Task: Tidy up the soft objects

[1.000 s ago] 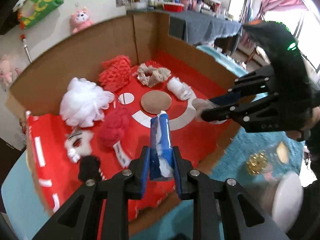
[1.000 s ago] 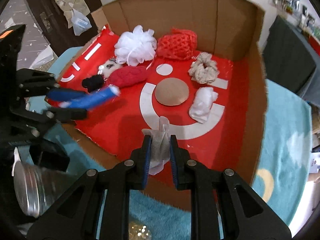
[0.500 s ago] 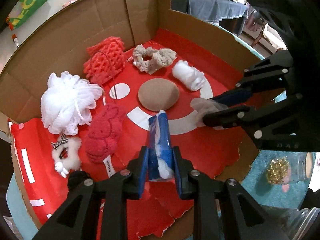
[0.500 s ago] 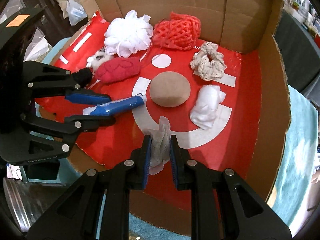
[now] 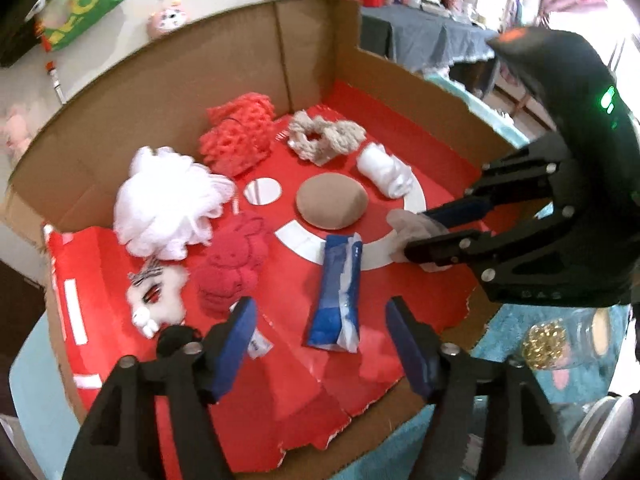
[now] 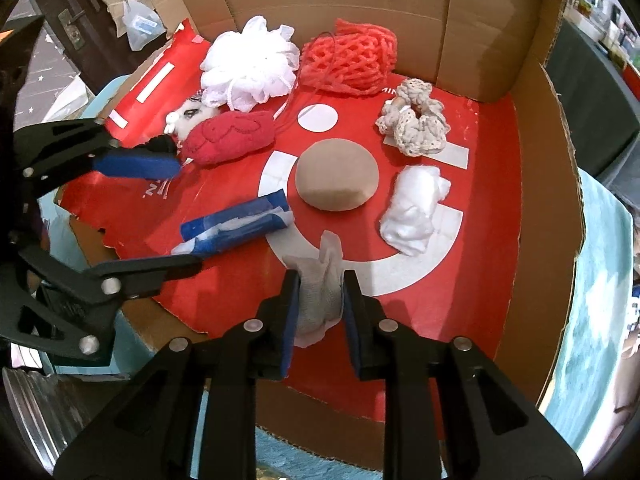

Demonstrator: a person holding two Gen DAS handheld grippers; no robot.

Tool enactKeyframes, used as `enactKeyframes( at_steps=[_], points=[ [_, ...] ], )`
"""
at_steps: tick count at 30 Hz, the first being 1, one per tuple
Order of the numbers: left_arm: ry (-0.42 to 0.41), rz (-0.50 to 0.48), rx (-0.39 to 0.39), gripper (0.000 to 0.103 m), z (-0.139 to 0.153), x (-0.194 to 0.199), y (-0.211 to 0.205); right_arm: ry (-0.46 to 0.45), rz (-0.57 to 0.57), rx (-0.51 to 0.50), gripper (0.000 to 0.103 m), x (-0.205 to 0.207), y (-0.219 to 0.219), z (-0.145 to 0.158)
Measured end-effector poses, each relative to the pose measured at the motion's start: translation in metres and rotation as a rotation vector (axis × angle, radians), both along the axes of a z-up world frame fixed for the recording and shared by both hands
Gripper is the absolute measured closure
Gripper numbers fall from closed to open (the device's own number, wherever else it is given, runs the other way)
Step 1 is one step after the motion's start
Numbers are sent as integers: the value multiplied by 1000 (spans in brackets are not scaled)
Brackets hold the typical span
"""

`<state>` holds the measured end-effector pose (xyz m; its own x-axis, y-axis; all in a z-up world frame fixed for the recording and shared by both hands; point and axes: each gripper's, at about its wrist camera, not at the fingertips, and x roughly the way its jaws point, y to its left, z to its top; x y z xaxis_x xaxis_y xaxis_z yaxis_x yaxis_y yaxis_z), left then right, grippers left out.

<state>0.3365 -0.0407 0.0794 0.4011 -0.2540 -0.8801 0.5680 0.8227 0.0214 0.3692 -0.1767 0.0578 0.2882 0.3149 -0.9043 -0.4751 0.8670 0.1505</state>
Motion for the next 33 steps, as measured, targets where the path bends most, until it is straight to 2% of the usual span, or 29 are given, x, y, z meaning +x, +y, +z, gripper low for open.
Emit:
enactKeyframes(
  at_steps=[3, 4, 5, 6, 8, 12, 20, 26, 33],
  points=[
    [-14, 54, -33, 22, 7, -6, 10, -2, -14, -10, 74, -2, 2, 2],
    [-19, 75, -44, 21, 9, -9, 11, -4, -19, -10, 59, -3, 3, 3],
    [-24, 97, -49, 20, 11, -11, 13, -14, -28, -10, 36, -4, 3, 5],
    [-28, 121, -53, 19, 12, -13, 16, -26, -34, -10, 30, -5, 4, 7],
    [-33, 164, -65, 19, 15, -19, 21, -59, -51, -16, 29, -9, 4, 14],
    [-50, 265, -90, 6, 18, -28, 34, -70, -88, -26, 29, -15, 1, 23],
    [-57, 412, -96, 4, 13, -33, 48, -75, -209, -41, 29, -30, -6, 37],
    [-42, 456, -98, 0, 7, -35, 47, -65, -249, -24, 25, -39, -4, 37],
    [-20, 490, -110, 0, 0, -39, 49, -37, -284, -18, 25, -41, -5, 28]
  ],
)
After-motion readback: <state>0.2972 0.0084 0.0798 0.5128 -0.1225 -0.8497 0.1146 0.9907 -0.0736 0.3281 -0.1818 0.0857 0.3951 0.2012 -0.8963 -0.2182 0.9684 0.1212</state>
